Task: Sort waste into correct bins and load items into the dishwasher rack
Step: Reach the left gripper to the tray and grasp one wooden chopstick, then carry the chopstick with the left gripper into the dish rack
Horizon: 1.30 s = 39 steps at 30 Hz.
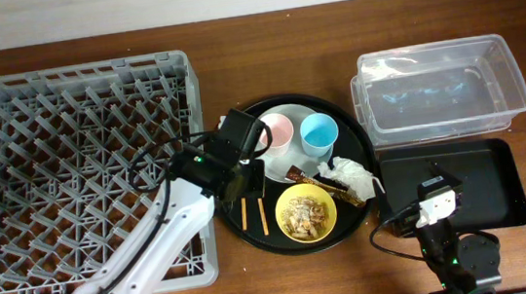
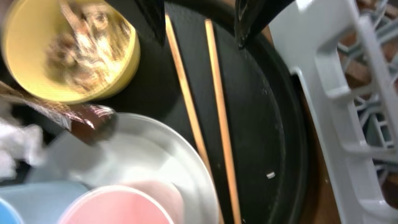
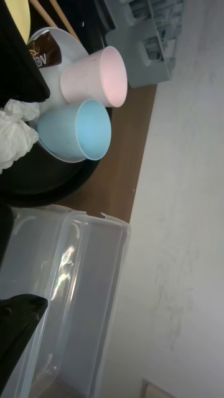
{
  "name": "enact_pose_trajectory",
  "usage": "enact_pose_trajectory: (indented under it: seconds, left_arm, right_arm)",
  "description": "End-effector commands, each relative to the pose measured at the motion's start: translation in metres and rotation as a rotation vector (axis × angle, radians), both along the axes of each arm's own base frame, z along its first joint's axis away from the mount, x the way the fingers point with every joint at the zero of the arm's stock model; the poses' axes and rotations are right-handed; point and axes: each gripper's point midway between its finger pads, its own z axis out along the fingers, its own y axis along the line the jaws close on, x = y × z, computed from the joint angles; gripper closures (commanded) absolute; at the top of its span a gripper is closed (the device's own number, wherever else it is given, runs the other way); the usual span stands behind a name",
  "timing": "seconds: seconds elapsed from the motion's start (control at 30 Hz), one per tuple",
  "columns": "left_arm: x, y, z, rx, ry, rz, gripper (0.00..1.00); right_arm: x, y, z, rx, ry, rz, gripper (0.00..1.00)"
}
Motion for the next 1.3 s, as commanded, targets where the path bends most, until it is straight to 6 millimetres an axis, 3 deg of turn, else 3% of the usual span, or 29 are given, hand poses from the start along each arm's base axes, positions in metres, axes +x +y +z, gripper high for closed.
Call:
enact_pose_trajectory:
  seconds: [0.0, 0.07, 0.27, 0.37, 0.53, 0.57, 0.83, 0.97, 1.03, 1.1, 1.13, 1.2, 1.27]
  left_arm:
    - [0.009, 0.007, -0.04, 0.077, 0.0, 0.047, 0.65]
    - [0.014, 0.008, -0.056, 0.107, 0.013, 0.054, 0.65]
    - [0.02, 0.001, -0.055, 0.086, -0.011, 0.02, 0.65]
    - [0.019, -0.017, -0.054, 0.019, -0.003, -0.103, 0.65]
    - [0.021, -0.003, -0.094, 0.089, 0.081, -0.072, 0.66]
    - [0.021, 0.004, -0.104, 0.097, 0.113, -0.054, 0.74]
    - [0.022, 0.008, -0.124, 0.085, 0.137, -0.037, 0.75]
    - [0.022, 0.01, -0.13, 0.096, 0.142, -0.032, 0.82]
    - [0.021, 0.011, -0.13, 0.101, 0.145, -0.031, 0.96]
    - [0.019, 0.013, -0.129, 0.106, 0.154, -0.031, 0.99]
    - [0.022, 0.011, -0.122, 0.097, 0.138, -0.03, 0.99]
    - [0.039, 0.002, -0.082, 0.05, 0.047, -0.028, 0.99]
    - [0.057, 0.004, 0.003, -0.036, -0.129, 0.0, 0.99]
  right_arm:
    - [0.0, 0.0, -0.003, 0.01, 0.008, 0.0, 0.01]
    - [0.0, 0.0, -0.003, 0.01, 0.008, 0.0, 0.01]
    - [0.0, 0.0, -0.003, 0.01, 0.007, 0.0, 0.01]
    - [0.0, 0.0, -0.003, 0.01, 0.007, 0.0, 0.01]
    - [0.0, 0.0, -0.003, 0.01, 0.007, 0.0, 0.01]
    - [0.0, 0.0, -0.003, 0.01, 0.007, 0.0, 0.01]
    - [0.0, 0.0, -0.003, 0.01, 0.008, 0.0, 0.01]
    - [0.0, 0.0, -0.003, 0.01, 0.008, 0.0, 0.01]
    - [0.0, 0.0, -0.003, 0.01, 0.008, 0.0, 0.01]
    - [0.0, 0.0, -0.003, 0.01, 0.008, 0.0, 0.01]
    - [0.0, 0.0, -0.003, 0.01, 0.007, 0.0, 0.01]
    - [0.0, 0.0, -0.003, 0.01, 0.007, 0.0, 0.02]
    - [0.0, 0.0, -0.003, 0.01, 0.008, 0.0, 0.01]
